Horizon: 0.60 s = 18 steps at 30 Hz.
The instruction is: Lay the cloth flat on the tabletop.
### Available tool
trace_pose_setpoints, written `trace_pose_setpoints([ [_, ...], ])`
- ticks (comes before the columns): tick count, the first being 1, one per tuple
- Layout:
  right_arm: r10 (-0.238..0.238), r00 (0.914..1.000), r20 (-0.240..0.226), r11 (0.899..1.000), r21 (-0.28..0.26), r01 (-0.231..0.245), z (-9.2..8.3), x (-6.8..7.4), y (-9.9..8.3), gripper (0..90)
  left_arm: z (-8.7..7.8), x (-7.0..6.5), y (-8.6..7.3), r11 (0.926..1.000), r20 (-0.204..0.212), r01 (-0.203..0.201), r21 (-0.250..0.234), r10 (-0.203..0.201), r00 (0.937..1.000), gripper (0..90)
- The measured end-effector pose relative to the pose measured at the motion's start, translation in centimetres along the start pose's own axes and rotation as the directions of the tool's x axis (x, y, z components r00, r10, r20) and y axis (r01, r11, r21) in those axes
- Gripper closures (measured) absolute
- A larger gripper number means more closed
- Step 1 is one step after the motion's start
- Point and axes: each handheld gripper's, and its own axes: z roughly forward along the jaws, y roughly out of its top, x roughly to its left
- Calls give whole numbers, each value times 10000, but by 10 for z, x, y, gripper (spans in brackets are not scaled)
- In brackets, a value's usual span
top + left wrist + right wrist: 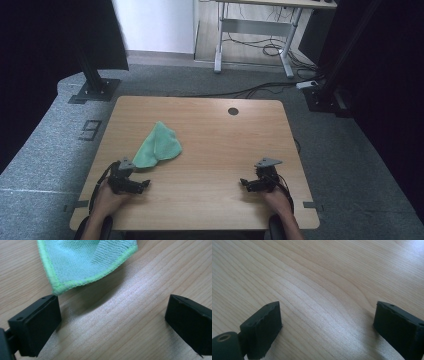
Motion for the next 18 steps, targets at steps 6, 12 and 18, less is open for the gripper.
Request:
trace_pose_setpoints([
  [6,-125,9999,-30,9998,-141,125,-1,-1,-3,88,-6,3,3,9997,-46,209,86,-208,9998,169],
  [12,-218,9998,-1,9995,-246,218,-1,-1,-5,81,-16,2,9,9987,-19,154,-477,-155,9999,192],
  [18,-241,9997,16,9994,-231,242,-1,0,-4,77,-23,0,17,9965,-35,114,-824,-118,9999,220],
])
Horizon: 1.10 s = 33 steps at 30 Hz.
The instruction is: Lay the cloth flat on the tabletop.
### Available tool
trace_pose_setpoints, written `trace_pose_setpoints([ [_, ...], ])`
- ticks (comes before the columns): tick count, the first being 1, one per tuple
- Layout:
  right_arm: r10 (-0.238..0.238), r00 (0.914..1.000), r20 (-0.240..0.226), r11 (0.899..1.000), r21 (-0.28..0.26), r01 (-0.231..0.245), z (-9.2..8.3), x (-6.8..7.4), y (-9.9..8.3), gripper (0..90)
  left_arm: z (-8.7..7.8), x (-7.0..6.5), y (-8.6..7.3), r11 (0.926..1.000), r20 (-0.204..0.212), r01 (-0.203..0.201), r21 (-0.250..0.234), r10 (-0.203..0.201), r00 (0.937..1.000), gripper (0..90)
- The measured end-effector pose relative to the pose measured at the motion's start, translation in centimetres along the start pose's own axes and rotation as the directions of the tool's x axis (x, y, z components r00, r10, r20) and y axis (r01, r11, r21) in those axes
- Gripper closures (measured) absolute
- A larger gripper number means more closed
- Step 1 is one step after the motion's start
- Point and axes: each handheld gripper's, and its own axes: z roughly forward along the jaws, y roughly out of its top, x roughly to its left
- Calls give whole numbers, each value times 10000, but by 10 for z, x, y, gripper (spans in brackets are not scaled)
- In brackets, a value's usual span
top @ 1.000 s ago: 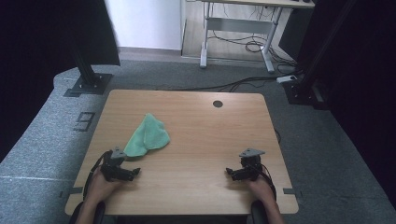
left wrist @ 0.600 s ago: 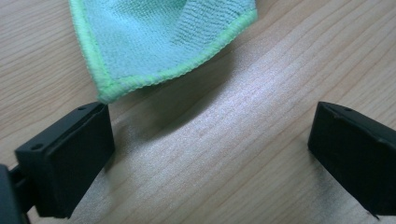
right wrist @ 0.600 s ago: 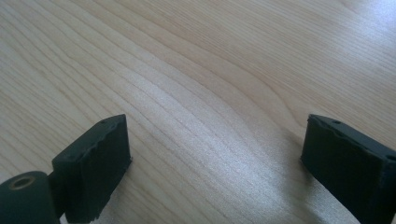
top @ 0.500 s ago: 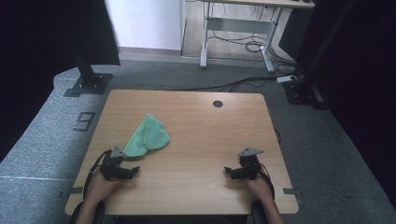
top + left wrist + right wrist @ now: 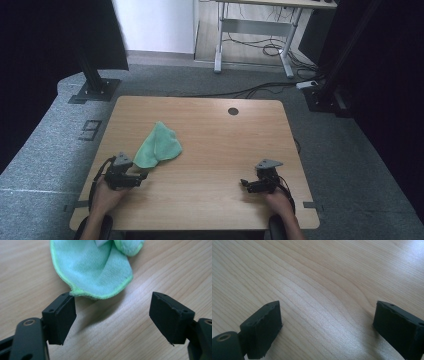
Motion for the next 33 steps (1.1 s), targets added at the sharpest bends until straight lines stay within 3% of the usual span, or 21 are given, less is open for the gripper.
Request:
trace_pose_setpoints([
  [4,-3,10000,-2,10000,1,3,0,0,0,77,-6,-2,5,9997,-240,-96,-208,91,9997,230],
  [12,-2,10000,-1,10000,1,2,0,0,0,77,-10,0,15,9988,-85,13,-497,-18,10000,239],
  [22,-2,10000,0,10000,2,2,0,0,0,77,3,-5,36,9985,216,-201,-516,212,9995,286],
  [33,-2,10000,1,10000,5,2,0,0,0,77,31,-5,60,9990,498,-203,-411,224,9985,356],
])
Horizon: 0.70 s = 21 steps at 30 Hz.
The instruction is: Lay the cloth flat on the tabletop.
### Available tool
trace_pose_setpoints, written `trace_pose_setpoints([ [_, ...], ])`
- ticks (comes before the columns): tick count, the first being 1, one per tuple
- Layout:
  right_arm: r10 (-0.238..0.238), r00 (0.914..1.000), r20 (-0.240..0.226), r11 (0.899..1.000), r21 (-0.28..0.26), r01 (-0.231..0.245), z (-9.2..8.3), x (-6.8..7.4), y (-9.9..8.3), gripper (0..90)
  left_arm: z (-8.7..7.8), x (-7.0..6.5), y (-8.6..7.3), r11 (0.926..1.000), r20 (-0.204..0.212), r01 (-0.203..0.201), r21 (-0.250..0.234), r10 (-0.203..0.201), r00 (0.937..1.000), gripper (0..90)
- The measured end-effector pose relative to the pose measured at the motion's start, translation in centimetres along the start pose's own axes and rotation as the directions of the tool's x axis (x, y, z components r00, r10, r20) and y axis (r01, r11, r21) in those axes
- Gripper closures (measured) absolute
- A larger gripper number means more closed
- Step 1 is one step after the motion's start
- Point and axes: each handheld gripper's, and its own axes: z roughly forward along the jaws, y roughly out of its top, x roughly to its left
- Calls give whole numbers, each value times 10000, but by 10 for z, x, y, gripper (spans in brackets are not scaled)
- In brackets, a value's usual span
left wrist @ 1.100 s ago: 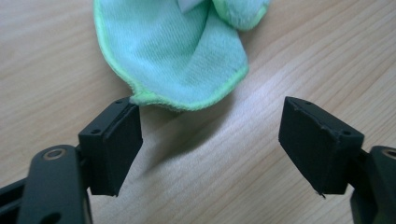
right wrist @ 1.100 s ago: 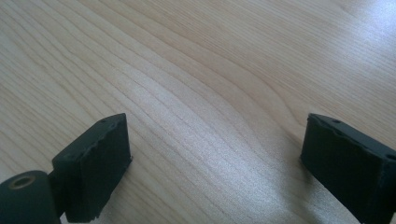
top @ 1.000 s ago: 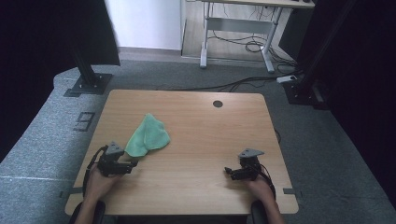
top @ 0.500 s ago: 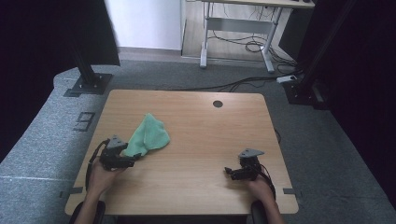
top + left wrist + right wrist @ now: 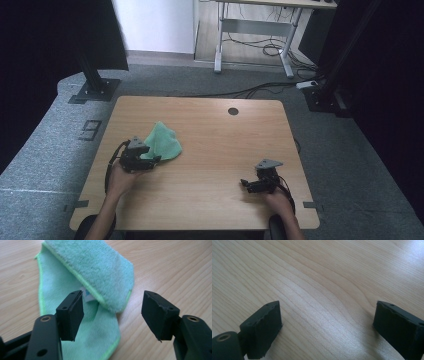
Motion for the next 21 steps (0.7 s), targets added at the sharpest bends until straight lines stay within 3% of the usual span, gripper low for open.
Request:
trace_pose_setpoints([
  [11,5,10000,-1,10000,-1,-5,0,0,0,77,30,8,9,9981,-287,-67,605,84,9996,473],
  [18,5,10000,-1,10000,-2,-5,0,0,0,77,51,8,3,9943,41,116,1062,-121,9999,683],
  [21,7,10000,-1,10000,-1,-7,0,0,0,77,53,7,3,9941,124,185,1070,-200,9997,717],
])
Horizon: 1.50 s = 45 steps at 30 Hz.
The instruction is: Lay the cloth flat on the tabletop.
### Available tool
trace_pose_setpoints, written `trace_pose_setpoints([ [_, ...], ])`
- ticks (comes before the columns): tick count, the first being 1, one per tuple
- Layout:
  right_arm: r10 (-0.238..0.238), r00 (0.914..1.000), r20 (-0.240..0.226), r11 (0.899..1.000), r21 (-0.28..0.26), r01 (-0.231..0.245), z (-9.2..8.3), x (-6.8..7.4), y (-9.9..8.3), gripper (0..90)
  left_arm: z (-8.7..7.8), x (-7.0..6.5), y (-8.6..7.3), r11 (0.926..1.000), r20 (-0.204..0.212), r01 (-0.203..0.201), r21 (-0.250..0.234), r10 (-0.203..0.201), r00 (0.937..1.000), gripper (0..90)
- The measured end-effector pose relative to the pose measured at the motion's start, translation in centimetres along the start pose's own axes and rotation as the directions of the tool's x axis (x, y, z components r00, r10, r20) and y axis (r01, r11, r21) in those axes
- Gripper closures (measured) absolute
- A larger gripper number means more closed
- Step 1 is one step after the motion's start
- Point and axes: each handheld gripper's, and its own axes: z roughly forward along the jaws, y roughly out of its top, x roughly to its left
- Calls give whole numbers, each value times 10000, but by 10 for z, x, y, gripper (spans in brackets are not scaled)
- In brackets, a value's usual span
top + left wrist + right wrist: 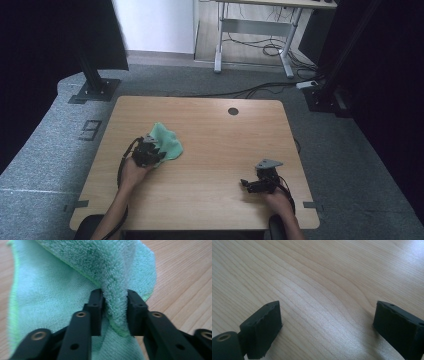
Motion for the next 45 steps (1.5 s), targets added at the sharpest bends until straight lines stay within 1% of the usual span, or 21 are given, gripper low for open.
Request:
trace_pose_setpoints([
  [2,-1,10000,0,10000,0,1,0,0,0,77,0,-2,0,10000,62,-1,10,1,10000,735],
  [4,-3,10000,0,10000,0,3,0,0,0,77,1,-5,1,10000,221,-45,28,45,9997,737],
  [6,-3,10000,-1,10000,0,3,0,0,0,77,2,-11,1,9999,414,-138,24,136,9991,737],
  [7,-3,10000,-1,10000,0,3,0,0,0,77,2,-11,1,9999,414,-138,24,136,9991,736],
  [8,-4,10000,2,10000,0,4,0,0,0,77,3,-17,1,9997,548,-241,2,240,9982,735],
  [9,-4,10000,2,10000,0,4,0,0,0,77,3,-17,1,9997,548,-241,2,240,9982,734],
  [10,-3,10000,0,10000,-1,3,0,0,0,77,4,-23,1,9995,696,-309,-12,309,9971,733],
  [11,-3,10000,0,10000,-1,3,0,0,0,77,4,-23,1,9995,696,-309,-12,309,9971,731],
  [14,-2,10000,1,10000,0,2,0,0,0,77,5,-36,1,9986,873,-522,-36,523,9948,728],
  [16,-5,10000,1,10000,0,5,0,0,0,77,6,-42,1,9982,985,-594,-48,596,9934,722],
  [24,-3,10000,2,10000,1,3,0,0,0,77,10,-74,1,9941,1460,-1085,-86,1086,9833,710],
  [29,-5,10000,1,10000,0,5,0,0,0,77,14,-93,4,9887,1759,-1500,-38,1483,9732,703],
  [32,-7,10000,2,10000,0,7,0,0,0,77,18,-103,5,9881,1952,-1537,-85,1524,9688,695],
  [35,-8,10000,3,10000,0,8,0,0,0,77,20,-112,5,9846,2015,-1739,-152,1734,9640,685],
  [37,-10,10000,3,10000,1,10,0,0,0,77,21,-115,6,9822,1993,-1872,-135,1861,9621,676],
  [38,-9,10000,2,10000,0,9,0,0,0,77,20,-115,7,9824,2018,-1867,-116,1852,9618,663],
  [40,-7,10000,3,10000,-1,7,0,0,0,77,18,-113,9,9844,2158,-1757,-114,1740,9608,607],
  [41,-9,10000,3,10000,0,9,0,0,0,77,16,-112,10,9848,2181,-1730,-165,1724,9606,570],
  [43,-11,10000,2,10000,-3,11,0,0,0,77,9,-111,12,9829,2088,-1820,-264,1835,9606,507],
  [45,-9,10000,2,10000,-2,9,0,0,0,77,0,-108,13,9808,1989,-1892,-479,1950,9604,480],
])
